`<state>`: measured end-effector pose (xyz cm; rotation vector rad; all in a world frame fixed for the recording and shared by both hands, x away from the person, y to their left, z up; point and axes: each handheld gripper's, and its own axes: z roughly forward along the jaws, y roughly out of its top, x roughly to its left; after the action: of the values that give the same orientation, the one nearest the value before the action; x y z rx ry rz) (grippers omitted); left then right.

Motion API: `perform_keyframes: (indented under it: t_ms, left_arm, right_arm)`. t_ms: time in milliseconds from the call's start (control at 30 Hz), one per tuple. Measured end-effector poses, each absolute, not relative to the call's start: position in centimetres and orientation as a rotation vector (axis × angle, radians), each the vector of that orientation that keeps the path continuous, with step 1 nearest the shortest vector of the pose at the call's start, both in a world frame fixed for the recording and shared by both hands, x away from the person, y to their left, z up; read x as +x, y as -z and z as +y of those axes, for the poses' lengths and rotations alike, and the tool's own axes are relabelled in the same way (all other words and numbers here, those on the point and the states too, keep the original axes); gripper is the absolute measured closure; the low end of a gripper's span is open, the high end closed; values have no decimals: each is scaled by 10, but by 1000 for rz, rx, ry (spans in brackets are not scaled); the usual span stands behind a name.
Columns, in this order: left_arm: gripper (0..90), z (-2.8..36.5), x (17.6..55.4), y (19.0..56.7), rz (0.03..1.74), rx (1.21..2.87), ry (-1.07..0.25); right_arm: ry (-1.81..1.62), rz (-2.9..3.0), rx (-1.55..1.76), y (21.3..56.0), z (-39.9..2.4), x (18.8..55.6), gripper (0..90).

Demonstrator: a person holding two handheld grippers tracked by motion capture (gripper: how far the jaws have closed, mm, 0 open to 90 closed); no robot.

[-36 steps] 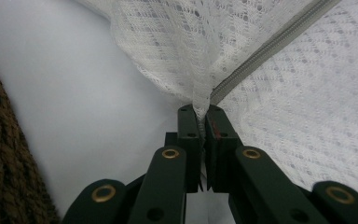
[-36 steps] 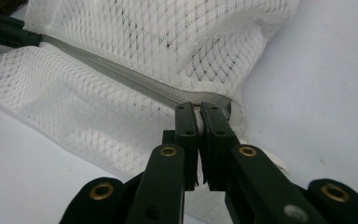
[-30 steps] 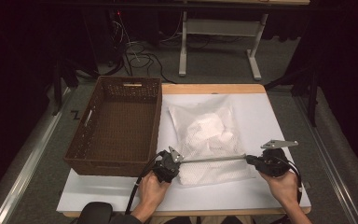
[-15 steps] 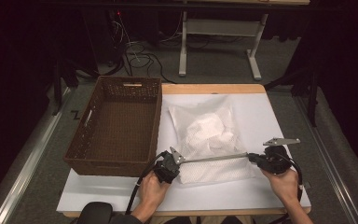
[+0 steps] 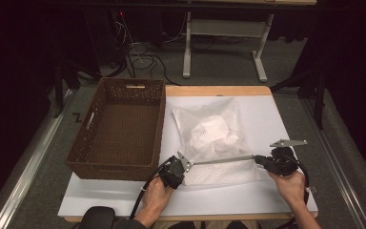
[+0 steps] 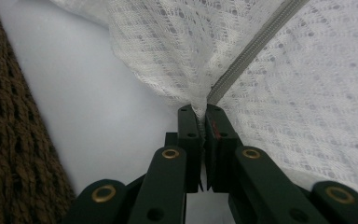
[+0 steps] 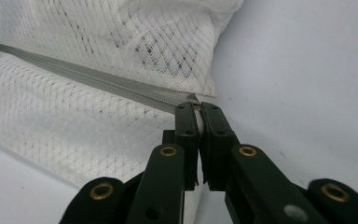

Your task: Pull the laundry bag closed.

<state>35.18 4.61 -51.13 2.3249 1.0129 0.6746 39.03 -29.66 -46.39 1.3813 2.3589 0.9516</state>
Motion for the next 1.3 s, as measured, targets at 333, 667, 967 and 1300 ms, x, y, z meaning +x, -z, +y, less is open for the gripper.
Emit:
perform_keyframes:
  t_ms: [333, 667, 967, 1300]
  left_arm:
    - [845, 46, 352, 511, 1016, 2325, -677]
    - [784, 48, 354, 508, 1043, 2298, -665]
    - [607, 46, 353, 501, 1036, 2240, -610]
    - [471, 45, 356, 487, 1011, 2180, -466]
  right_arm:
    - [-952, 2344, 1375, 468, -296, 385, 878]
    - [-940, 2331, 1364, 476, -291, 383, 872]
    - [-945, 2353, 1339, 484, -283, 383, 838]
    - [-996, 2324, 1317, 477, -286, 374, 669]
